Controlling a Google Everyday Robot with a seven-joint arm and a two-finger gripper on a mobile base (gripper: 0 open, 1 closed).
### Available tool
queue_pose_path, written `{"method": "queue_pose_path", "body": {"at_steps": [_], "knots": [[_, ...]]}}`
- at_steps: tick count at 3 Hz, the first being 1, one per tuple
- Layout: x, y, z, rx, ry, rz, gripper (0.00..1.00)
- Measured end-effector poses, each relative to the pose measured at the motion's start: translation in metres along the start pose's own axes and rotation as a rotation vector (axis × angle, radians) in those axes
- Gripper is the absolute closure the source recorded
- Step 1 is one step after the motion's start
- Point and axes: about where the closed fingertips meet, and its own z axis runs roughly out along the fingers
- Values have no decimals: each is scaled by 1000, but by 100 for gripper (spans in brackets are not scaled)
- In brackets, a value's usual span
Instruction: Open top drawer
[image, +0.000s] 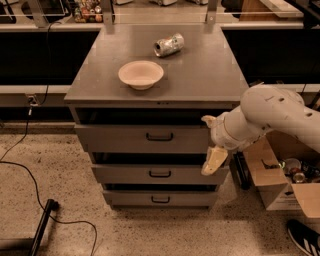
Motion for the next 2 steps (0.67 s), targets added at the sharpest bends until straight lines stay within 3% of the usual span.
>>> {"method": "queue_pose_path", "body": {"at_steps": [2], "knots": [[16,-36,30,9,-4,-2,0]]}}
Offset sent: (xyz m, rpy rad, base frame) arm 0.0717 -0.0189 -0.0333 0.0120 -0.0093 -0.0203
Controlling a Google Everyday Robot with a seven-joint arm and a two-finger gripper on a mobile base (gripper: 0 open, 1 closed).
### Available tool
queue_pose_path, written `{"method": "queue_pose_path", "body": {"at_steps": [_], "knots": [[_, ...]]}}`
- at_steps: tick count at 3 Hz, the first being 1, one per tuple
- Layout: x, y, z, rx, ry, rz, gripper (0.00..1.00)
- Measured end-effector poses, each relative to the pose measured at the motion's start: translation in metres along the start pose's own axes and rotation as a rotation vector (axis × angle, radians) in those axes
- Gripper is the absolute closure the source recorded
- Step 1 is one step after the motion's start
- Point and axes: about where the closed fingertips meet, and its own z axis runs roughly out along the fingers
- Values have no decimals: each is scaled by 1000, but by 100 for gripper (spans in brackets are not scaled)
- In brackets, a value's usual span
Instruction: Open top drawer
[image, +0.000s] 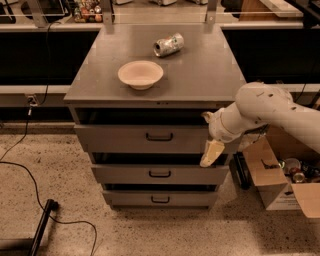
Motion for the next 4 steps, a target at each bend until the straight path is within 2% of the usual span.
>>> {"method": "queue_pose_path", "body": {"at_steps": [1,2,3,4], "knots": [[16,-11,13,-9,10,20,10],[31,-11,25,-31,22,40,26],[33,-3,28,-54,33,35,49],[33,0,27,-61,37,33,65]]}}
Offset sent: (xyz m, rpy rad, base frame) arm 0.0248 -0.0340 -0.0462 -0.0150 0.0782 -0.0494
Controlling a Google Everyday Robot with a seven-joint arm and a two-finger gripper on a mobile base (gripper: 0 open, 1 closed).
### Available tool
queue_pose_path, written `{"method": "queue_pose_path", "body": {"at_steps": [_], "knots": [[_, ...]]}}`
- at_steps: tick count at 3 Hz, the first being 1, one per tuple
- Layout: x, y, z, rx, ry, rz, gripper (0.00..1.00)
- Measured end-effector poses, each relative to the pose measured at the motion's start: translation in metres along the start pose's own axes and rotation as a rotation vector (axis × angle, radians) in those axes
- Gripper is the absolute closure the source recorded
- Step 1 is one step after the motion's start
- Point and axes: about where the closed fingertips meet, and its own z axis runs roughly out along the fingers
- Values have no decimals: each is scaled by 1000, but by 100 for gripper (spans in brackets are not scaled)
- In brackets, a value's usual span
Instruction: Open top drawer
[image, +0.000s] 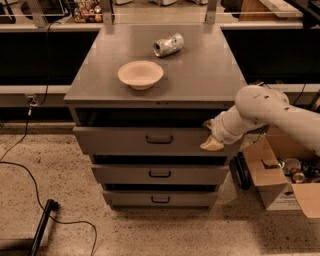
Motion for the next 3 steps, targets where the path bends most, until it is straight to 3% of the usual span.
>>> {"method": "queue_pose_path", "body": {"at_steps": [1,3], "knots": [[-1,-1,-2,0,0,0,63],[-2,1,1,-6,-1,-1,21]]}}
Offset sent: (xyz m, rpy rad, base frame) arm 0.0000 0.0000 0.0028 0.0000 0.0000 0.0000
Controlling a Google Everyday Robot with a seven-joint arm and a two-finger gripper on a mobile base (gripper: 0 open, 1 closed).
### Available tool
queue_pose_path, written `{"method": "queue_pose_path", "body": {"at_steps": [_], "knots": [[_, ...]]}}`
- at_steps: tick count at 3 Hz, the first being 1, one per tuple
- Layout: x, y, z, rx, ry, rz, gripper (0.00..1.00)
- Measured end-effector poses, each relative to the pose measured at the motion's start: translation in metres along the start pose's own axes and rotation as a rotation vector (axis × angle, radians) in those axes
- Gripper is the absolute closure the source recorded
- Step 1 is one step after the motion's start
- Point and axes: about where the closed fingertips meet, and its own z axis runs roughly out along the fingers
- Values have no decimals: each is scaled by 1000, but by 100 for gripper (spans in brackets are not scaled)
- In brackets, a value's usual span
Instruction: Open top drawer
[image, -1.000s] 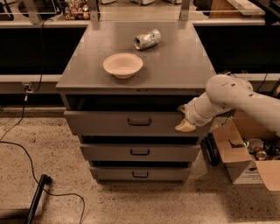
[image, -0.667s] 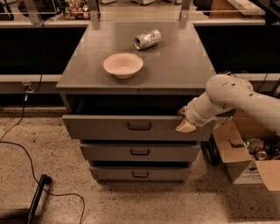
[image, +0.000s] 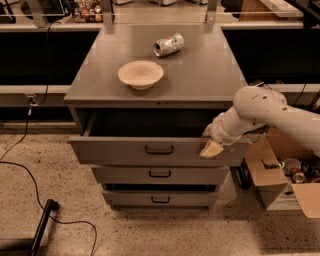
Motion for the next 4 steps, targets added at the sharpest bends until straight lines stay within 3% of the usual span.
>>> {"method": "queue_pose_path", "body": {"at_steps": [1,3,4], "knots": [[0,1,2,-4,-1,-1,1],[-3,2,-1,-29,-5,13,0],[-13,10,-14,-85,-21,24,6]]}}
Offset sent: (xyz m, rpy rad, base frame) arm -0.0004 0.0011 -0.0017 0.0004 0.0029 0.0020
